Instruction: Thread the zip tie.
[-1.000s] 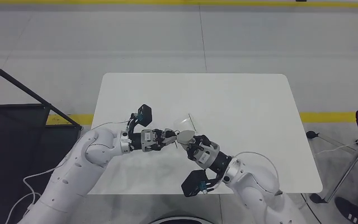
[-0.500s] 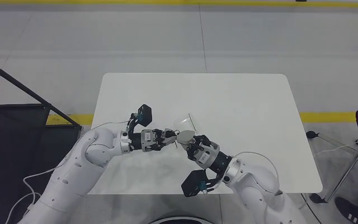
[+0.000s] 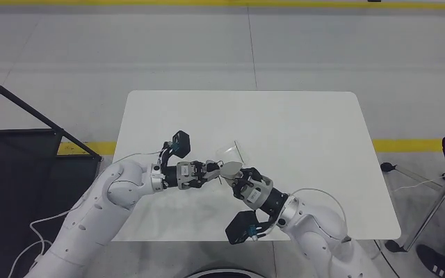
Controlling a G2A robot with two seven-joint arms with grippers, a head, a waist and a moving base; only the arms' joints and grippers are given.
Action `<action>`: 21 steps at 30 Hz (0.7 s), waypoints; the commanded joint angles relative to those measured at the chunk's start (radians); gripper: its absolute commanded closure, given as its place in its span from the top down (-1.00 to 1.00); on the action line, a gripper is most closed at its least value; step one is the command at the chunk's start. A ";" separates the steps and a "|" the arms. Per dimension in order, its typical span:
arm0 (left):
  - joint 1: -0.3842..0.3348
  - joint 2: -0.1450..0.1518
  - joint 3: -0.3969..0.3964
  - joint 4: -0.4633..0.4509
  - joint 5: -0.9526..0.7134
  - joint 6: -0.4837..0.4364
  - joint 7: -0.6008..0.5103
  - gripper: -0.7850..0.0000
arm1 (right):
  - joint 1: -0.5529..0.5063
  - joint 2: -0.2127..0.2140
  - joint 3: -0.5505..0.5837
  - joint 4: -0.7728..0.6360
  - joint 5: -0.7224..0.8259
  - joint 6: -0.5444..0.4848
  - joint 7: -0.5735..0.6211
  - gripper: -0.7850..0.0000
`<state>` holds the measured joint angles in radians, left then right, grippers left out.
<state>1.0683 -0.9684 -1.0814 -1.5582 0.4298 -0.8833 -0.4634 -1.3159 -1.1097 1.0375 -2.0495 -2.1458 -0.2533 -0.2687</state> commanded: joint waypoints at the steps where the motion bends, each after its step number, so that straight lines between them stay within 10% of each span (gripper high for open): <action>1: 0.004 0.001 -0.001 -0.002 -0.003 -0.005 0.000 -1.00 | -0.001 -0.002 -0.005 -0.003 -0.006 0.005 0.013 -1.00; 21: 0.006 -0.001 -0.007 0.009 -0.101 0.020 0.001 -1.00 | 0.011 -0.012 -0.031 -0.004 -0.069 -0.004 0.028 -1.00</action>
<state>1.0755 -0.9696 -1.0880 -1.5505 0.3337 -0.8663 -0.4610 -1.3046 -1.1218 1.0070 -2.0531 -2.2072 -0.2563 -0.2371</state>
